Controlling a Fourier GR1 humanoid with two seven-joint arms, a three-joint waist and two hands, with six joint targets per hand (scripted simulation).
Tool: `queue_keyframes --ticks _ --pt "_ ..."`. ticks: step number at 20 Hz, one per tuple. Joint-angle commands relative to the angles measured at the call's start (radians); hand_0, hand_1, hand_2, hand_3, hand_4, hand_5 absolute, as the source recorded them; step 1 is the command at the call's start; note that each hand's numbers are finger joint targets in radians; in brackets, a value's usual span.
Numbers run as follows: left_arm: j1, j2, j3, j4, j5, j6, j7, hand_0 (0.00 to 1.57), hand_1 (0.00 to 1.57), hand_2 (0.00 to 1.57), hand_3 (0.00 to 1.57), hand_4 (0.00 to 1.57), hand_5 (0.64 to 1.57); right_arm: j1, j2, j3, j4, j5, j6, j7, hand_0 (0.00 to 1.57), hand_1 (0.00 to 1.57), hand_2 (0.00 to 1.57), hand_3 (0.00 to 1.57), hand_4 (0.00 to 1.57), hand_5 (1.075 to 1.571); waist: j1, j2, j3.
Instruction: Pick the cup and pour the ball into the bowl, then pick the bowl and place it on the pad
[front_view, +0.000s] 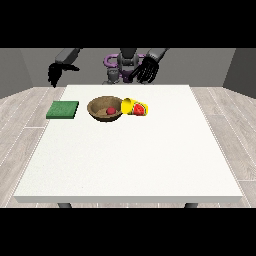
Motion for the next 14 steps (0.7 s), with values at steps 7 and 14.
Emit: queue_keyframes --ticks 7,14 --pt "0.273 -0.015 0.066 -0.319 0.744 -0.048 -0.398 0.00 0.00 0.00 0.00 0.00 1.564 -0.120 0.148 0.054 -0.046 0.072 -0.220 -0.012 0.00 0.00 0.00 0.00 0.20 1.571 0.076 0.153 0.0106" --pt "0.331 -0.008 0.102 -0.343 0.819 -0.220 -0.584 0.00 0.00 0.00 0.00 0.00 1.563 -0.216 0.215 0.034 0.037 0.075 -0.350 -0.054 0.00 0.00 0.00 0.00 0.32 1.569 0.152 0.231 0.0197"
